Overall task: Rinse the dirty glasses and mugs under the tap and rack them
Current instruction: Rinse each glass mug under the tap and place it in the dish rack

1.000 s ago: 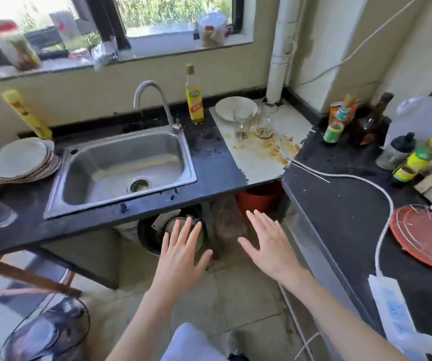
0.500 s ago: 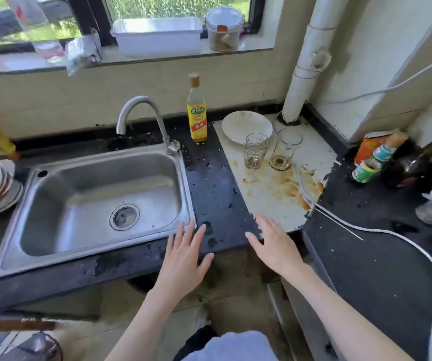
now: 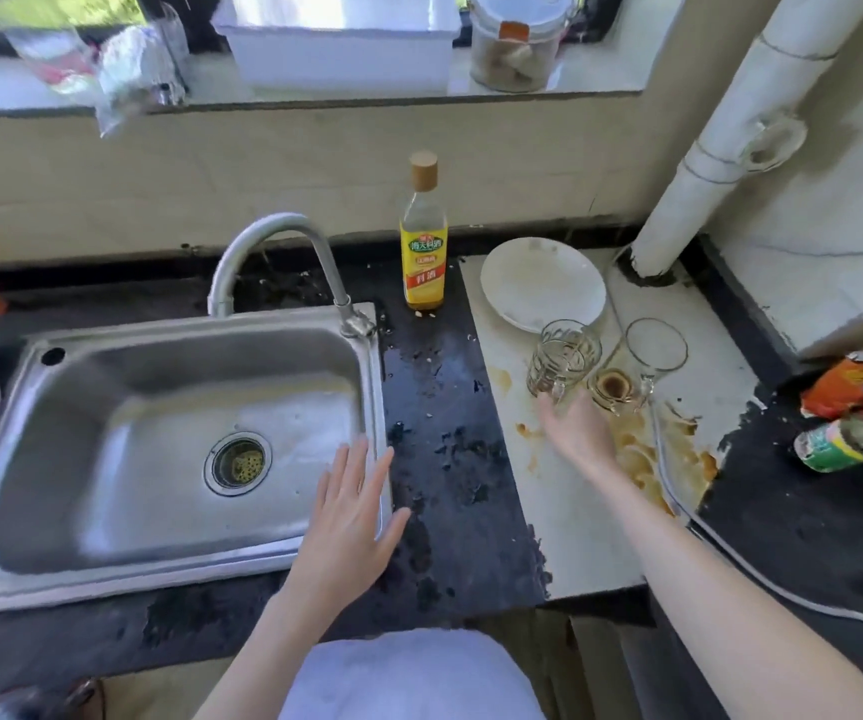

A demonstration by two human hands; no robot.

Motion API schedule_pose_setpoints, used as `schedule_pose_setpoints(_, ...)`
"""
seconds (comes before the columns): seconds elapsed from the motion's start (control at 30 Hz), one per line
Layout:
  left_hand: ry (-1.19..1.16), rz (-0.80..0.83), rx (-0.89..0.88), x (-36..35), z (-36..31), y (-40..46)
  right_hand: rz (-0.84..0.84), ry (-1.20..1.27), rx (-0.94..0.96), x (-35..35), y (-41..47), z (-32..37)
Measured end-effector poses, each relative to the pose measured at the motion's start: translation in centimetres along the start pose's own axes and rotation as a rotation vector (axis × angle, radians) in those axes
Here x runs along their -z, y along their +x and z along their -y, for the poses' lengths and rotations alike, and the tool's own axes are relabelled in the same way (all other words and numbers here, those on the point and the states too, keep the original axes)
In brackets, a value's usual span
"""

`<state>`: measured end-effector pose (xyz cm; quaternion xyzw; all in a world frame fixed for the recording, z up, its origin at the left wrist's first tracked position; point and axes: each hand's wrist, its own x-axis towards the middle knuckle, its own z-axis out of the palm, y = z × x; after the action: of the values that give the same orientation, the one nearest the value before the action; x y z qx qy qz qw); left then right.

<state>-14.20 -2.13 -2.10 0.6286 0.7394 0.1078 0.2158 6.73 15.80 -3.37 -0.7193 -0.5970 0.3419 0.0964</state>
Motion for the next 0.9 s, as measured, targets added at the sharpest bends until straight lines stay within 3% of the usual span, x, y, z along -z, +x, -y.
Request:
schedule_pose_setpoints(0.13,-0.022,-0.064,0.085,0.1,0.0,1.7,0.062,0.194,-0.148,-0.5,4.3,0.7)
schedule_pose_setpoints(0.4,-0.054,-0.039,0.21,-0.9,-1.4,2.1,0.139,0.466,-0.195,-2.8,5.2,0.9)
schedule_pose_setpoints(0.53,-0.051,-0.045,0.197,-0.5,-1.4,1.8,0.151,0.396,-0.062,-2.0,3.3,1.5)
schedule_pose_setpoints(0.7,-0.128,-0.028,0.173,0.7,0.0,1.5,0.315,0.223,0.205,-2.4,-0.7,4.4)
schedule_pose_setpoints(0.9,-0.153,-0.064,0.134,3.1,4.7,1.8,0.527,0.138,0.394,-5.8,-4.6,9.7)
